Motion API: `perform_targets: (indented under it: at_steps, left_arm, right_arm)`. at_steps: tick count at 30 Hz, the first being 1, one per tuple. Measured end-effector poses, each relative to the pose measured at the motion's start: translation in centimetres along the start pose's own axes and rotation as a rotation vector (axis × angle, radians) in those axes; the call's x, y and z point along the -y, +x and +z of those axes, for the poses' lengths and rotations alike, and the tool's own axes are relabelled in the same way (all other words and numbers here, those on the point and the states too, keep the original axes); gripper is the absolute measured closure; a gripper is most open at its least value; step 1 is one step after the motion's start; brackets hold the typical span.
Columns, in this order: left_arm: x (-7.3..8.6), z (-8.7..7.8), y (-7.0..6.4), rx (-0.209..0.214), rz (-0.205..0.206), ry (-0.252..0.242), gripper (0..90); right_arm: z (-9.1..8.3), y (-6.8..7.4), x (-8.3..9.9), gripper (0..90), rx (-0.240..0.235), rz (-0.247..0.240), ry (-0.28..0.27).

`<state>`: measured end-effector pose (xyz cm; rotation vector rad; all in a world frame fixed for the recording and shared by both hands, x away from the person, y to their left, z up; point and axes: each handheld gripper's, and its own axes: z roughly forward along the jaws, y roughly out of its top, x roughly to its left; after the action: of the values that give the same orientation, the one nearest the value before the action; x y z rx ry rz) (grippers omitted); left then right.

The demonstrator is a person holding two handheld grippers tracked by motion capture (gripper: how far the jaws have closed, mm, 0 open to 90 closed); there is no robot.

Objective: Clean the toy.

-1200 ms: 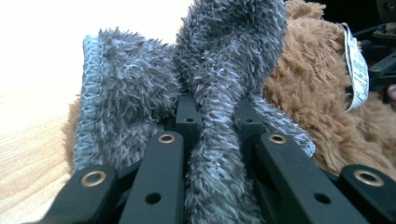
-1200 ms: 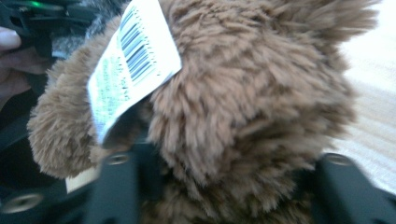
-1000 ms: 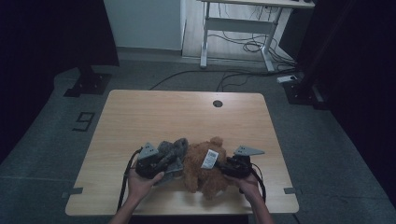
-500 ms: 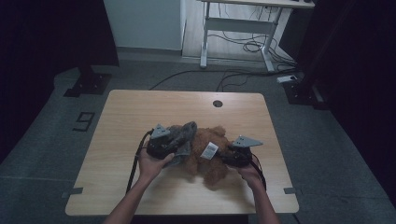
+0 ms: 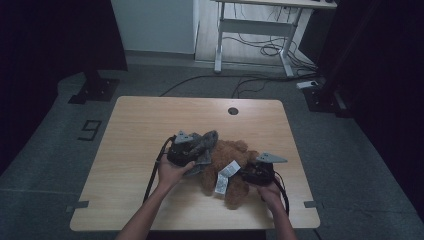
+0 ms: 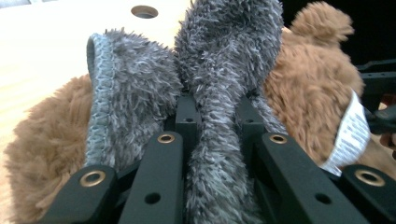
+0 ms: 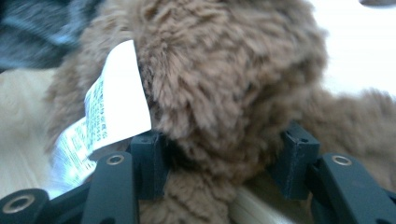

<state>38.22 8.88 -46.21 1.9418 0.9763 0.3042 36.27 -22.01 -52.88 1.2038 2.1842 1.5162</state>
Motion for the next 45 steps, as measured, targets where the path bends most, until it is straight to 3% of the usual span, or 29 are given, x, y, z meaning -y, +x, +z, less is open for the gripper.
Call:
perform_targets:
  at_steps: [2, 5, 6, 9, 16, 20, 21, 23, 24, 25, 26, 30, 40, 45]
  left_arm:
    - [0.5, -0.2, -0.2, 0.004, 0.007, -0.002, 76.6]
    - [1.0, -0.6, -0.7, 0.011, 0.018, -0.003, 76.5]
    - [1.2, -0.7, -0.9, 0.013, 0.021, -0.001, 76.5]
    - [1.1, -0.9, -1.5, 0.012, 0.032, 0.004, 76.5]
    - [-0.6, -0.7, -3.3, 0.031, 0.056, -0.008, 76.4]
    - [-1.4, 0.7, -5.9, 0.093, 0.096, -0.005, 76.4]
    - [-1.6, 1.8, -7.4, 0.104, 0.122, 0.010, 76.3]
    - [-1.6, 2.5, -8.0, 0.110, 0.129, 0.018, 76.3]
    - [-1.4, 3.9, -8.8, 0.114, 0.137, 0.036, 76.2]
    - [-1.4, 3.9, -8.8, 0.114, 0.137, 0.036, 76.2]
    - [-0.9, 4.9, -9.1, 0.099, 0.146, 0.047, 76.2]
    - [-0.2, 5.0, -8.7, 0.105, 0.129, 0.030, 76.3]
    - [0.3, 4.6, -8.3, 0.103, 0.124, 0.014, 76.4]
    - [0.6, 4.4, -8.0, 0.106, 0.121, 0.014, 76.4]
  right_arm:
    - [-0.1, 0.0, 0.2, 48.3, 0.043, 0.047, 0.004]
    - [-0.2, 0.1, 0.5, 51.7, 0.067, 0.052, -0.003]
    - [-0.1, 0.1, 0.8, 55.9, 0.052, 0.052, -0.001]
    - [0.0, 0.0, 1.0, 56.9, 0.039, 0.061, 0.001]
    - [-0.1, 0.1, 1.3, 47.2, -0.011, 0.057, 0.021]
    - [0.0, 0.5, 1.5, 43.4, -0.009, 0.031, 0.040]
    - [0.2, 0.5, 1.5, 43.1, -0.009, 0.040, 0.042]
    - [0.2, 0.5, 1.5, 43.4, -0.008, 0.046, 0.040]
    - [0.3, 0.4, 1.6, 45.4, -0.008, 0.060, 0.050]
    - [0.3, 0.4, 1.6, 45.4, -0.008, 0.060, 0.050]
    - [0.3, 0.4, 1.7, 49.1, -0.002, 0.067, 0.051]
    - [0.4, 0.2, 2.2, 51.4, -0.008, 0.080, 0.059]
    - [0.7, 0.9, 2.4, 39.3, 0.033, 0.056, 0.096]
    - [0.8, 0.9, 2.6, 52.8, 0.002, 0.049, 0.126]
